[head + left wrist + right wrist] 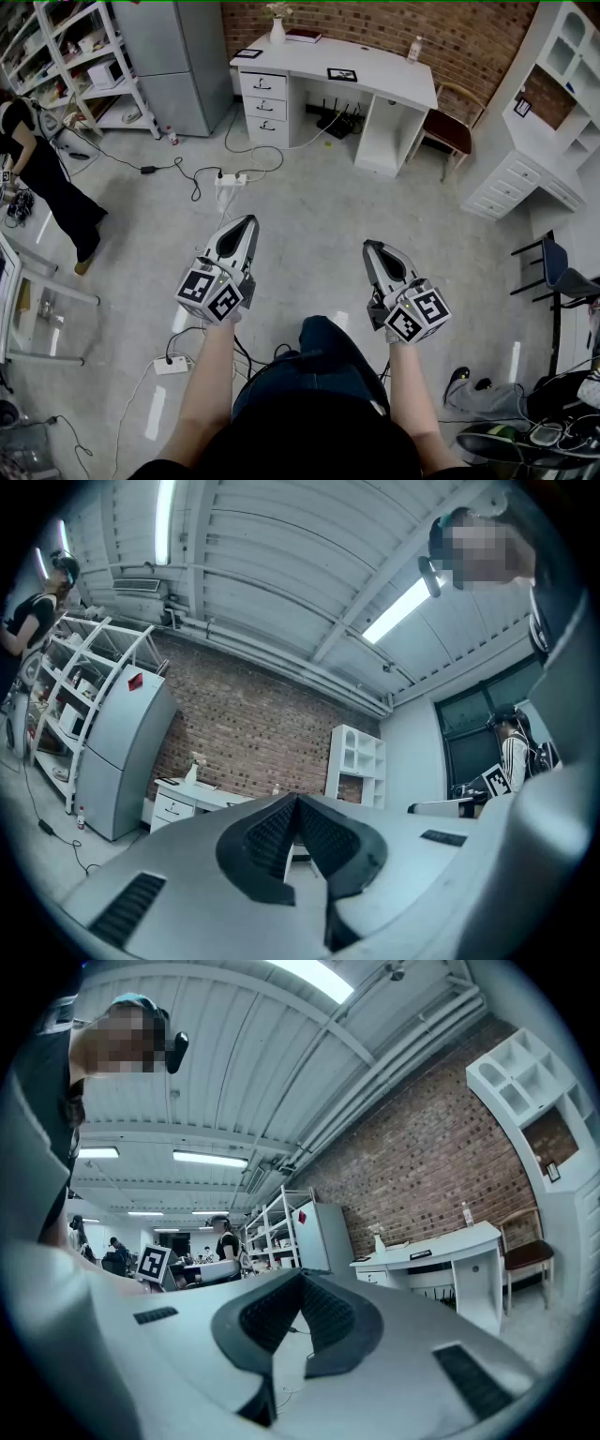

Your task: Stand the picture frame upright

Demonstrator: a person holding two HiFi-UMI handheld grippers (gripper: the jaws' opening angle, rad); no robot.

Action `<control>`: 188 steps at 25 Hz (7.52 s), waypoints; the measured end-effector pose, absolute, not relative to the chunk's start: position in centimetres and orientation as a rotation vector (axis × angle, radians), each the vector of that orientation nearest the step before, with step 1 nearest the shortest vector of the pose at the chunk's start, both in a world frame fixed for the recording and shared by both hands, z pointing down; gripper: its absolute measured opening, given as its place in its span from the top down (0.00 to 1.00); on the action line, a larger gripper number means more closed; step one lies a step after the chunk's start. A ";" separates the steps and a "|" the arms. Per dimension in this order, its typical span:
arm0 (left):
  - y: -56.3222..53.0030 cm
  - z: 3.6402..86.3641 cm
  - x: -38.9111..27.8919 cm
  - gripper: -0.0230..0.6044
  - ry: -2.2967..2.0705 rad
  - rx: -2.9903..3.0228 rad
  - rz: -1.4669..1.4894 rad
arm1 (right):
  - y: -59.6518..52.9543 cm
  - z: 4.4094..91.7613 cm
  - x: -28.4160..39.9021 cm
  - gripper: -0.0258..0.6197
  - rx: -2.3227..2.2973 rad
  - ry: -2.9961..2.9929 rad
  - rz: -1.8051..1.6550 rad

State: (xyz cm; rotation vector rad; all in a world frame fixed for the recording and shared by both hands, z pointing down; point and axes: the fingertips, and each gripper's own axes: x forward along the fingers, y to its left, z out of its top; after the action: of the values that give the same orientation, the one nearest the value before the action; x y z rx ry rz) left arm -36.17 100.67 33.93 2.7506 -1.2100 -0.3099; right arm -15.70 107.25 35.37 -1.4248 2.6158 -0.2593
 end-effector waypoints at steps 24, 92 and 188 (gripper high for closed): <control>76.9 38.1 -27.0 0.96 -1.214 2.752 -0.131 | 82.3 39.5 -7.0 0.95 -1.604 2.667 -0.217; 37.6 40.5 -18.2 0.96 -1.113 2.707 -0.094 | 44.2 41.7 1.8 0.95 -1.667 2.549 -0.382; -5.5 55.2 -5.8 0.96 -0.808 2.583 0.217 | -1.1 62.4 7.1 0.58 -1.475 1.593 -1.382</control>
State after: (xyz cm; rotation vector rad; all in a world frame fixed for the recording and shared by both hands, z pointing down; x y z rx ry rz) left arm -5.77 -5.48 55.22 2.5834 -0.8084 0.2166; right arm 7.14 -1.12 62.43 -1.4751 1.5931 -1.3820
